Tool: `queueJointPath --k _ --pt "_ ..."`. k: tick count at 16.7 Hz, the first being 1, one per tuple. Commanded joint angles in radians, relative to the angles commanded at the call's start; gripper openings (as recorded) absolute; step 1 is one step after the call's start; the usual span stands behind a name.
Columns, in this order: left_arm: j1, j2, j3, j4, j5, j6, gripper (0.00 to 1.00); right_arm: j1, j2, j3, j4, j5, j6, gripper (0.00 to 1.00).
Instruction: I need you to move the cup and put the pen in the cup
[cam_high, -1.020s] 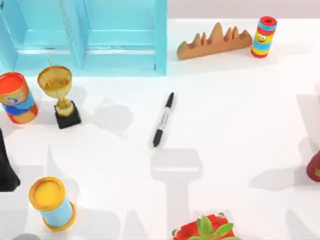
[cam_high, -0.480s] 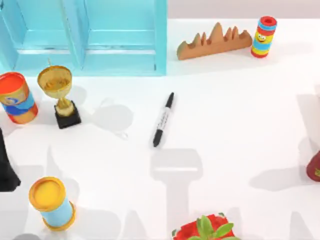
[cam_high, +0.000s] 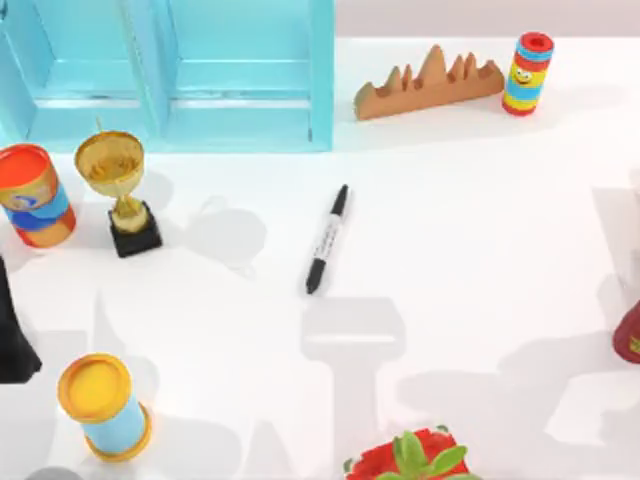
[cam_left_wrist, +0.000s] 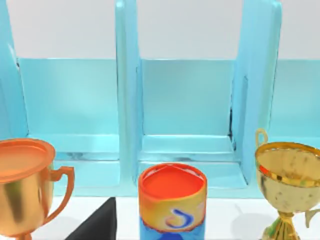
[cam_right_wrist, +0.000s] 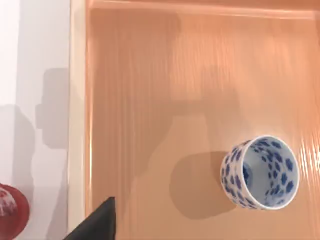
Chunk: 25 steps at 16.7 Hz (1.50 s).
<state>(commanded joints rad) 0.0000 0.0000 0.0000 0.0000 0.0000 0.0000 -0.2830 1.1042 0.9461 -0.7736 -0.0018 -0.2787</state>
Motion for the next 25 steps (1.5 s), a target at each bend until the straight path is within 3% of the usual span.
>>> queueJointPath --k 7,12,20,25 --pt "0.000 0.000 0.000 0.000 0.000 0.000 1.00 -0.153 0.567 0.491 -0.404 0.005 -0.144 1.00" --pt "0.000 0.000 0.000 0.000 0.000 0.000 1.00 -0.206 0.770 0.677 -0.544 0.004 -0.199 1.00" --pt "0.000 0.000 0.000 0.000 0.000 0.000 1.00 -0.205 0.784 0.673 -0.535 0.004 -0.201 1.00" --pt "0.000 0.000 0.000 0.000 0.000 0.000 1.00 -0.205 0.821 0.517 -0.333 0.004 -0.199 1.00"
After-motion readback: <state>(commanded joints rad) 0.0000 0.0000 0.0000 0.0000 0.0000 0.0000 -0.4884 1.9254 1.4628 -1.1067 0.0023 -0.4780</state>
